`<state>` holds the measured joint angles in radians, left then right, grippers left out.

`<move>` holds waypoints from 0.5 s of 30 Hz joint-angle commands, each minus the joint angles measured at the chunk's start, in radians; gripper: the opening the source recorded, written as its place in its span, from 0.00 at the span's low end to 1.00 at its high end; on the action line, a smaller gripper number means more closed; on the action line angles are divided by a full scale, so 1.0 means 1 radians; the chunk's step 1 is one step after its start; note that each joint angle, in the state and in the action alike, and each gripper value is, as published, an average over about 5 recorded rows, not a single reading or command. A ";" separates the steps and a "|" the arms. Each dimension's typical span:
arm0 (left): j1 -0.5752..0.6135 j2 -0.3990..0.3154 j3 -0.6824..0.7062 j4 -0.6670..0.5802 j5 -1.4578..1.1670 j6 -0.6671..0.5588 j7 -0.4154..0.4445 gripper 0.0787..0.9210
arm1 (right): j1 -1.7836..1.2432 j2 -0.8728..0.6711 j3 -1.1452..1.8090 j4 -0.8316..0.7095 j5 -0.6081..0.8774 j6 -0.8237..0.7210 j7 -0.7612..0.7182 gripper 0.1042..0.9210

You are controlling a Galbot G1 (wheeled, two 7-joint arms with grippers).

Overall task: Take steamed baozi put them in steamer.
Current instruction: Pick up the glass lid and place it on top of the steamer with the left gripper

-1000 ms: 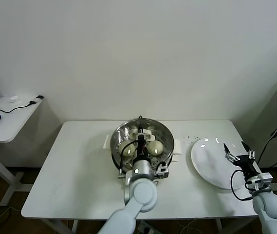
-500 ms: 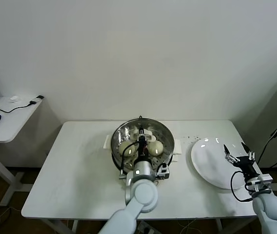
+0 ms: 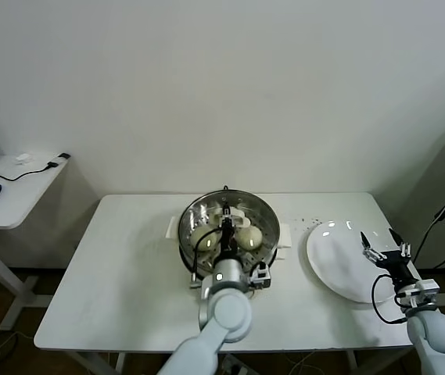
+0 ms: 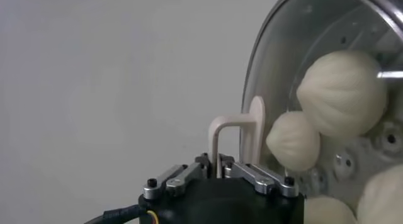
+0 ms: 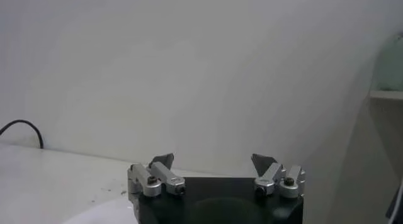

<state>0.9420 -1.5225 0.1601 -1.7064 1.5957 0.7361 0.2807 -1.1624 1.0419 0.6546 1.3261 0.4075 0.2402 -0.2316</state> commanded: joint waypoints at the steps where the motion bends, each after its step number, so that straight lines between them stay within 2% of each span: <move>1: 0.012 0.048 0.007 -0.095 -0.009 0.006 0.073 0.21 | 0.002 0.000 0.001 -0.006 -0.001 -0.002 -0.001 0.88; 8: 0.060 0.102 0.011 -0.201 -0.023 0.014 0.086 0.48 | 0.007 0.001 0.001 -0.010 -0.007 -0.012 0.003 0.88; 15: 0.125 0.208 -0.015 -0.343 -0.124 0.028 0.048 0.71 | 0.002 0.004 0.016 0.004 -0.038 -0.048 0.014 0.88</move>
<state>0.9975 -1.4340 0.1659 -1.8628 1.5634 0.7365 0.3427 -1.1577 1.0426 0.6605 1.3211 0.3910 0.2185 -0.2234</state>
